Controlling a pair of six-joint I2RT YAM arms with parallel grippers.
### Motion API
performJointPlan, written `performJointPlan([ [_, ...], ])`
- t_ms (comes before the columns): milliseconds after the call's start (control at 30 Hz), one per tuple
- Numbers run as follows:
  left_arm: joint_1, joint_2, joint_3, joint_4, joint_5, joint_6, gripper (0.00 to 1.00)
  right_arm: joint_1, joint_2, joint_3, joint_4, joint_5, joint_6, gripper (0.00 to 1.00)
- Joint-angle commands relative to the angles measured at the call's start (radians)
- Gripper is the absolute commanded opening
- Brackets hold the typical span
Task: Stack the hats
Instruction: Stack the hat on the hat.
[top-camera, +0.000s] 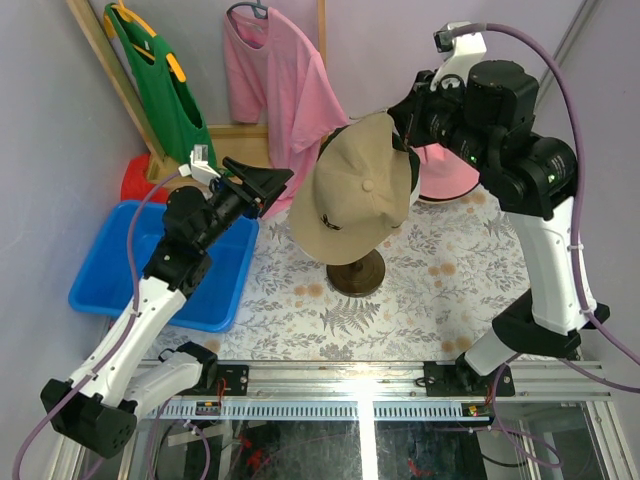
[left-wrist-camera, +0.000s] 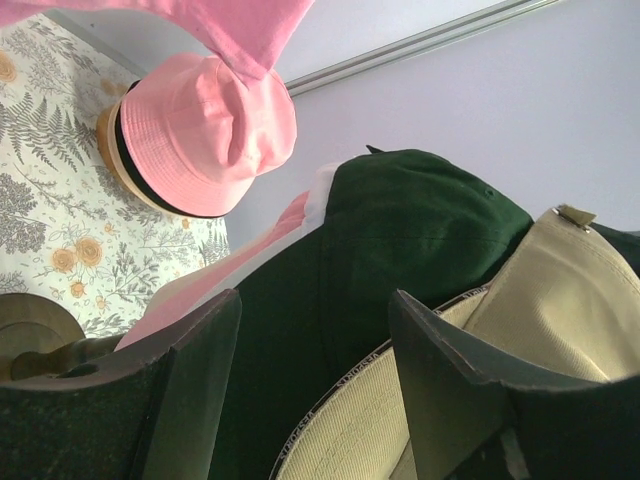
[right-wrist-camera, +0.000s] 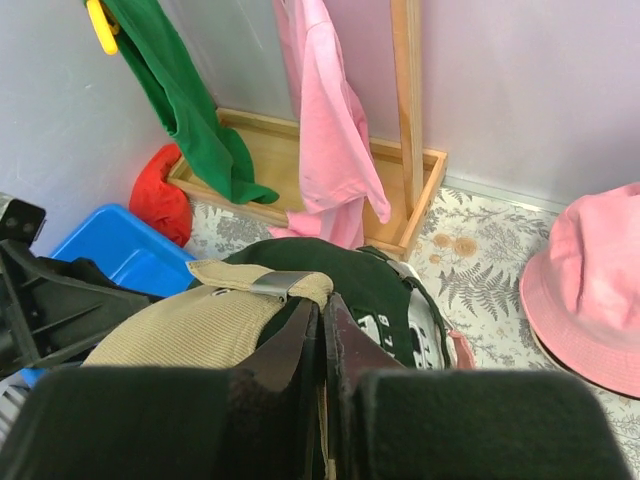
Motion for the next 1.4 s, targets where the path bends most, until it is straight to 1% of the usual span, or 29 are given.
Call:
performJointPlan([
  [0,0.009,-0.028,0.025,0.029,0.006,0.007,0.6,0.007,0.039,0.063,-0.001,0.049,-0.018,0.0],
  [300,0.009,-0.058,0.012,0.021,0.034,0.033,0.62,0.006,0.073,0.076,0.029,0.131,-0.013,0.0],
  [433,0.009,-0.09,-0.017,-0.008,0.041,0.054,0.64,0.005,0.145,0.136,0.013,0.165,-0.007,0.0],
  [500,0.009,-0.107,-0.042,-0.001,0.055,0.056,0.65,0.005,0.157,0.137,0.012,0.166,0.002,0.0],
  [700,0.007,-0.135,-0.122,0.063,0.125,0.031,0.66,0.004,0.167,0.105,0.03,0.186,0.016,0.0],
  [1033,0.008,-0.137,-0.213,0.265,0.244,-0.039,0.67,0.004,0.183,0.104,0.021,0.188,0.032,0.0],
  [1167,0.008,-0.132,-0.229,0.343,0.291,-0.065,0.67,0.004,0.186,0.104,0.015,0.188,0.035,0.0],
  [1367,0.007,-0.119,-0.23,0.389,0.343,-0.08,0.66,0.004,0.187,0.11,0.018,0.182,0.04,0.0],
])
